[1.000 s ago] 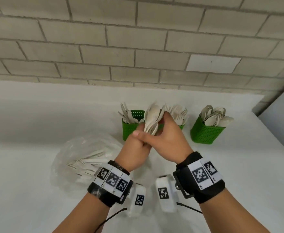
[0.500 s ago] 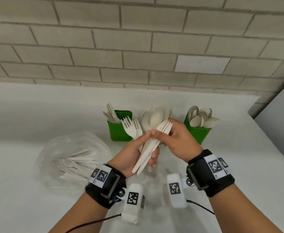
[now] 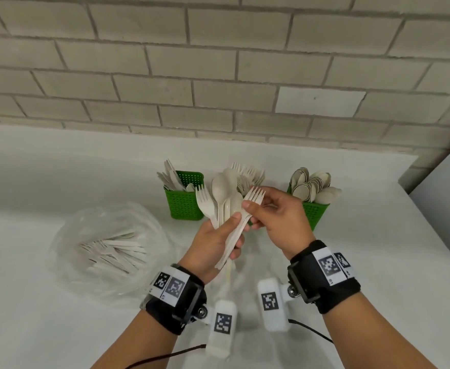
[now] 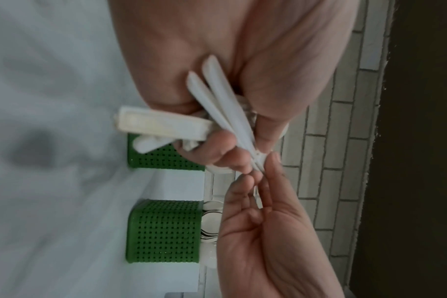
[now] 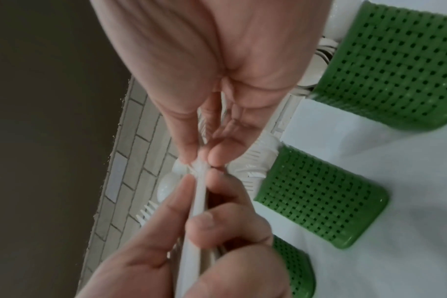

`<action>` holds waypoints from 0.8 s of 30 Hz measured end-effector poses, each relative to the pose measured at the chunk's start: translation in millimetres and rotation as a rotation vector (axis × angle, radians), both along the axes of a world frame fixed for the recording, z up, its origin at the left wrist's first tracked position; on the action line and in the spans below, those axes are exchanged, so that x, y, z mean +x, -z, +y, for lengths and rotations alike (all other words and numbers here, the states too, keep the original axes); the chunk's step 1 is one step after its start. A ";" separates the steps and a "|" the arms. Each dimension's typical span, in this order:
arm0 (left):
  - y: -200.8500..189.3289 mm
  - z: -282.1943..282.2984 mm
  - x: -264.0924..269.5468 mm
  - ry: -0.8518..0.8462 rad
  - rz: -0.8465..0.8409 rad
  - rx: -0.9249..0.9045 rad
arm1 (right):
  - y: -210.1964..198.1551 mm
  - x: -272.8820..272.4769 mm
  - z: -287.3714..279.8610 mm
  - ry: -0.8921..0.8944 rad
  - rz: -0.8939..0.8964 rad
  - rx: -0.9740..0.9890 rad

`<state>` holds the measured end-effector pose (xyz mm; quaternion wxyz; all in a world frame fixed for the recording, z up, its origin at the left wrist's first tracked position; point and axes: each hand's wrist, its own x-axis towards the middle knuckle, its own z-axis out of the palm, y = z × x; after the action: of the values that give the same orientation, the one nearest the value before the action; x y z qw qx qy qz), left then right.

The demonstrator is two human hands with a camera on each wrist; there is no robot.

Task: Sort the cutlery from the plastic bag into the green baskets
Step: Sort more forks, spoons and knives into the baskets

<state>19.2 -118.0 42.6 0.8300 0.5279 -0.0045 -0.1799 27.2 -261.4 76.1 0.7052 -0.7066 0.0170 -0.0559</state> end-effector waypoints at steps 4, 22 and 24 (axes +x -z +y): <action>-0.6 19.3 7.3 0.155 0.207 -0.208 | 0.0 5.3 15.6 -0.043 0.001 0.088; 8.5 55.5 32.5 -0.147 0.001 0.114 | 8.1 17.9 40.0 0.160 -0.023 0.094; 5.5 60.0 35.5 -0.142 0.009 0.125 | 2.2 19.5 33.4 0.110 -0.026 0.197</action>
<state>54.7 -57.9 37.1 0.8062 0.5768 0.0476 -0.1230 46.8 -228.0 73.9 0.7673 -0.6311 0.0519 -0.1016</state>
